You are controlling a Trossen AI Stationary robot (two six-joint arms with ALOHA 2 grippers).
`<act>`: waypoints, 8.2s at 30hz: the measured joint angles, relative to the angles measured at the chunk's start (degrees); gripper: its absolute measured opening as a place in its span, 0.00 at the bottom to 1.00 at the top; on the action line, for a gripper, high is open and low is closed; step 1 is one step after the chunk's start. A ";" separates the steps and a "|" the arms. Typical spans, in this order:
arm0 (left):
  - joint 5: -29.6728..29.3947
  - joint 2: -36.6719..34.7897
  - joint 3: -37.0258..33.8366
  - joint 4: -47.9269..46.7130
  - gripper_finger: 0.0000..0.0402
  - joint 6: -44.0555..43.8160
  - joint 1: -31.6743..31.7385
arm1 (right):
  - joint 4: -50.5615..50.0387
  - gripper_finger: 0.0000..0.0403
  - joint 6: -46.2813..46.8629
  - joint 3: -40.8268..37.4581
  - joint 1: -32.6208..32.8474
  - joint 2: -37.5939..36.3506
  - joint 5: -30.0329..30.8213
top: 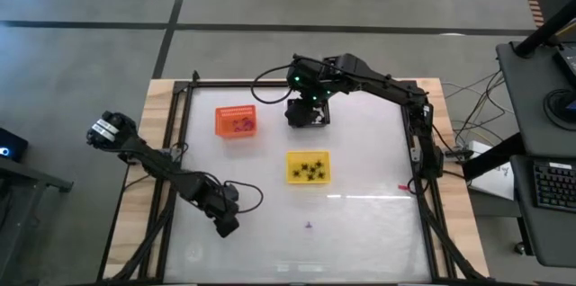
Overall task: Sort Halloween decoration
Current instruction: Put the white skeleton toy into the black bin, then put the witch into the orange bin
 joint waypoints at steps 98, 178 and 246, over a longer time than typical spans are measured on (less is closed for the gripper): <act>20.22 10.65 17.99 34.38 0.00 74.91 69.01 | -9.15 0.35 9.60 -0.13 -7.20 0.00 31.04; 19.56 -20.59 29.91 -25.62 0.31 96.83 72.82 | -6.85 0.35 31.00 -16.54 21.20 -0.52 2.77; 18.58 -39.08 19.69 -23.36 0.31 83.52 72.75 | 36.16 0.06 22.57 -42.80 39.60 7.48 -2.50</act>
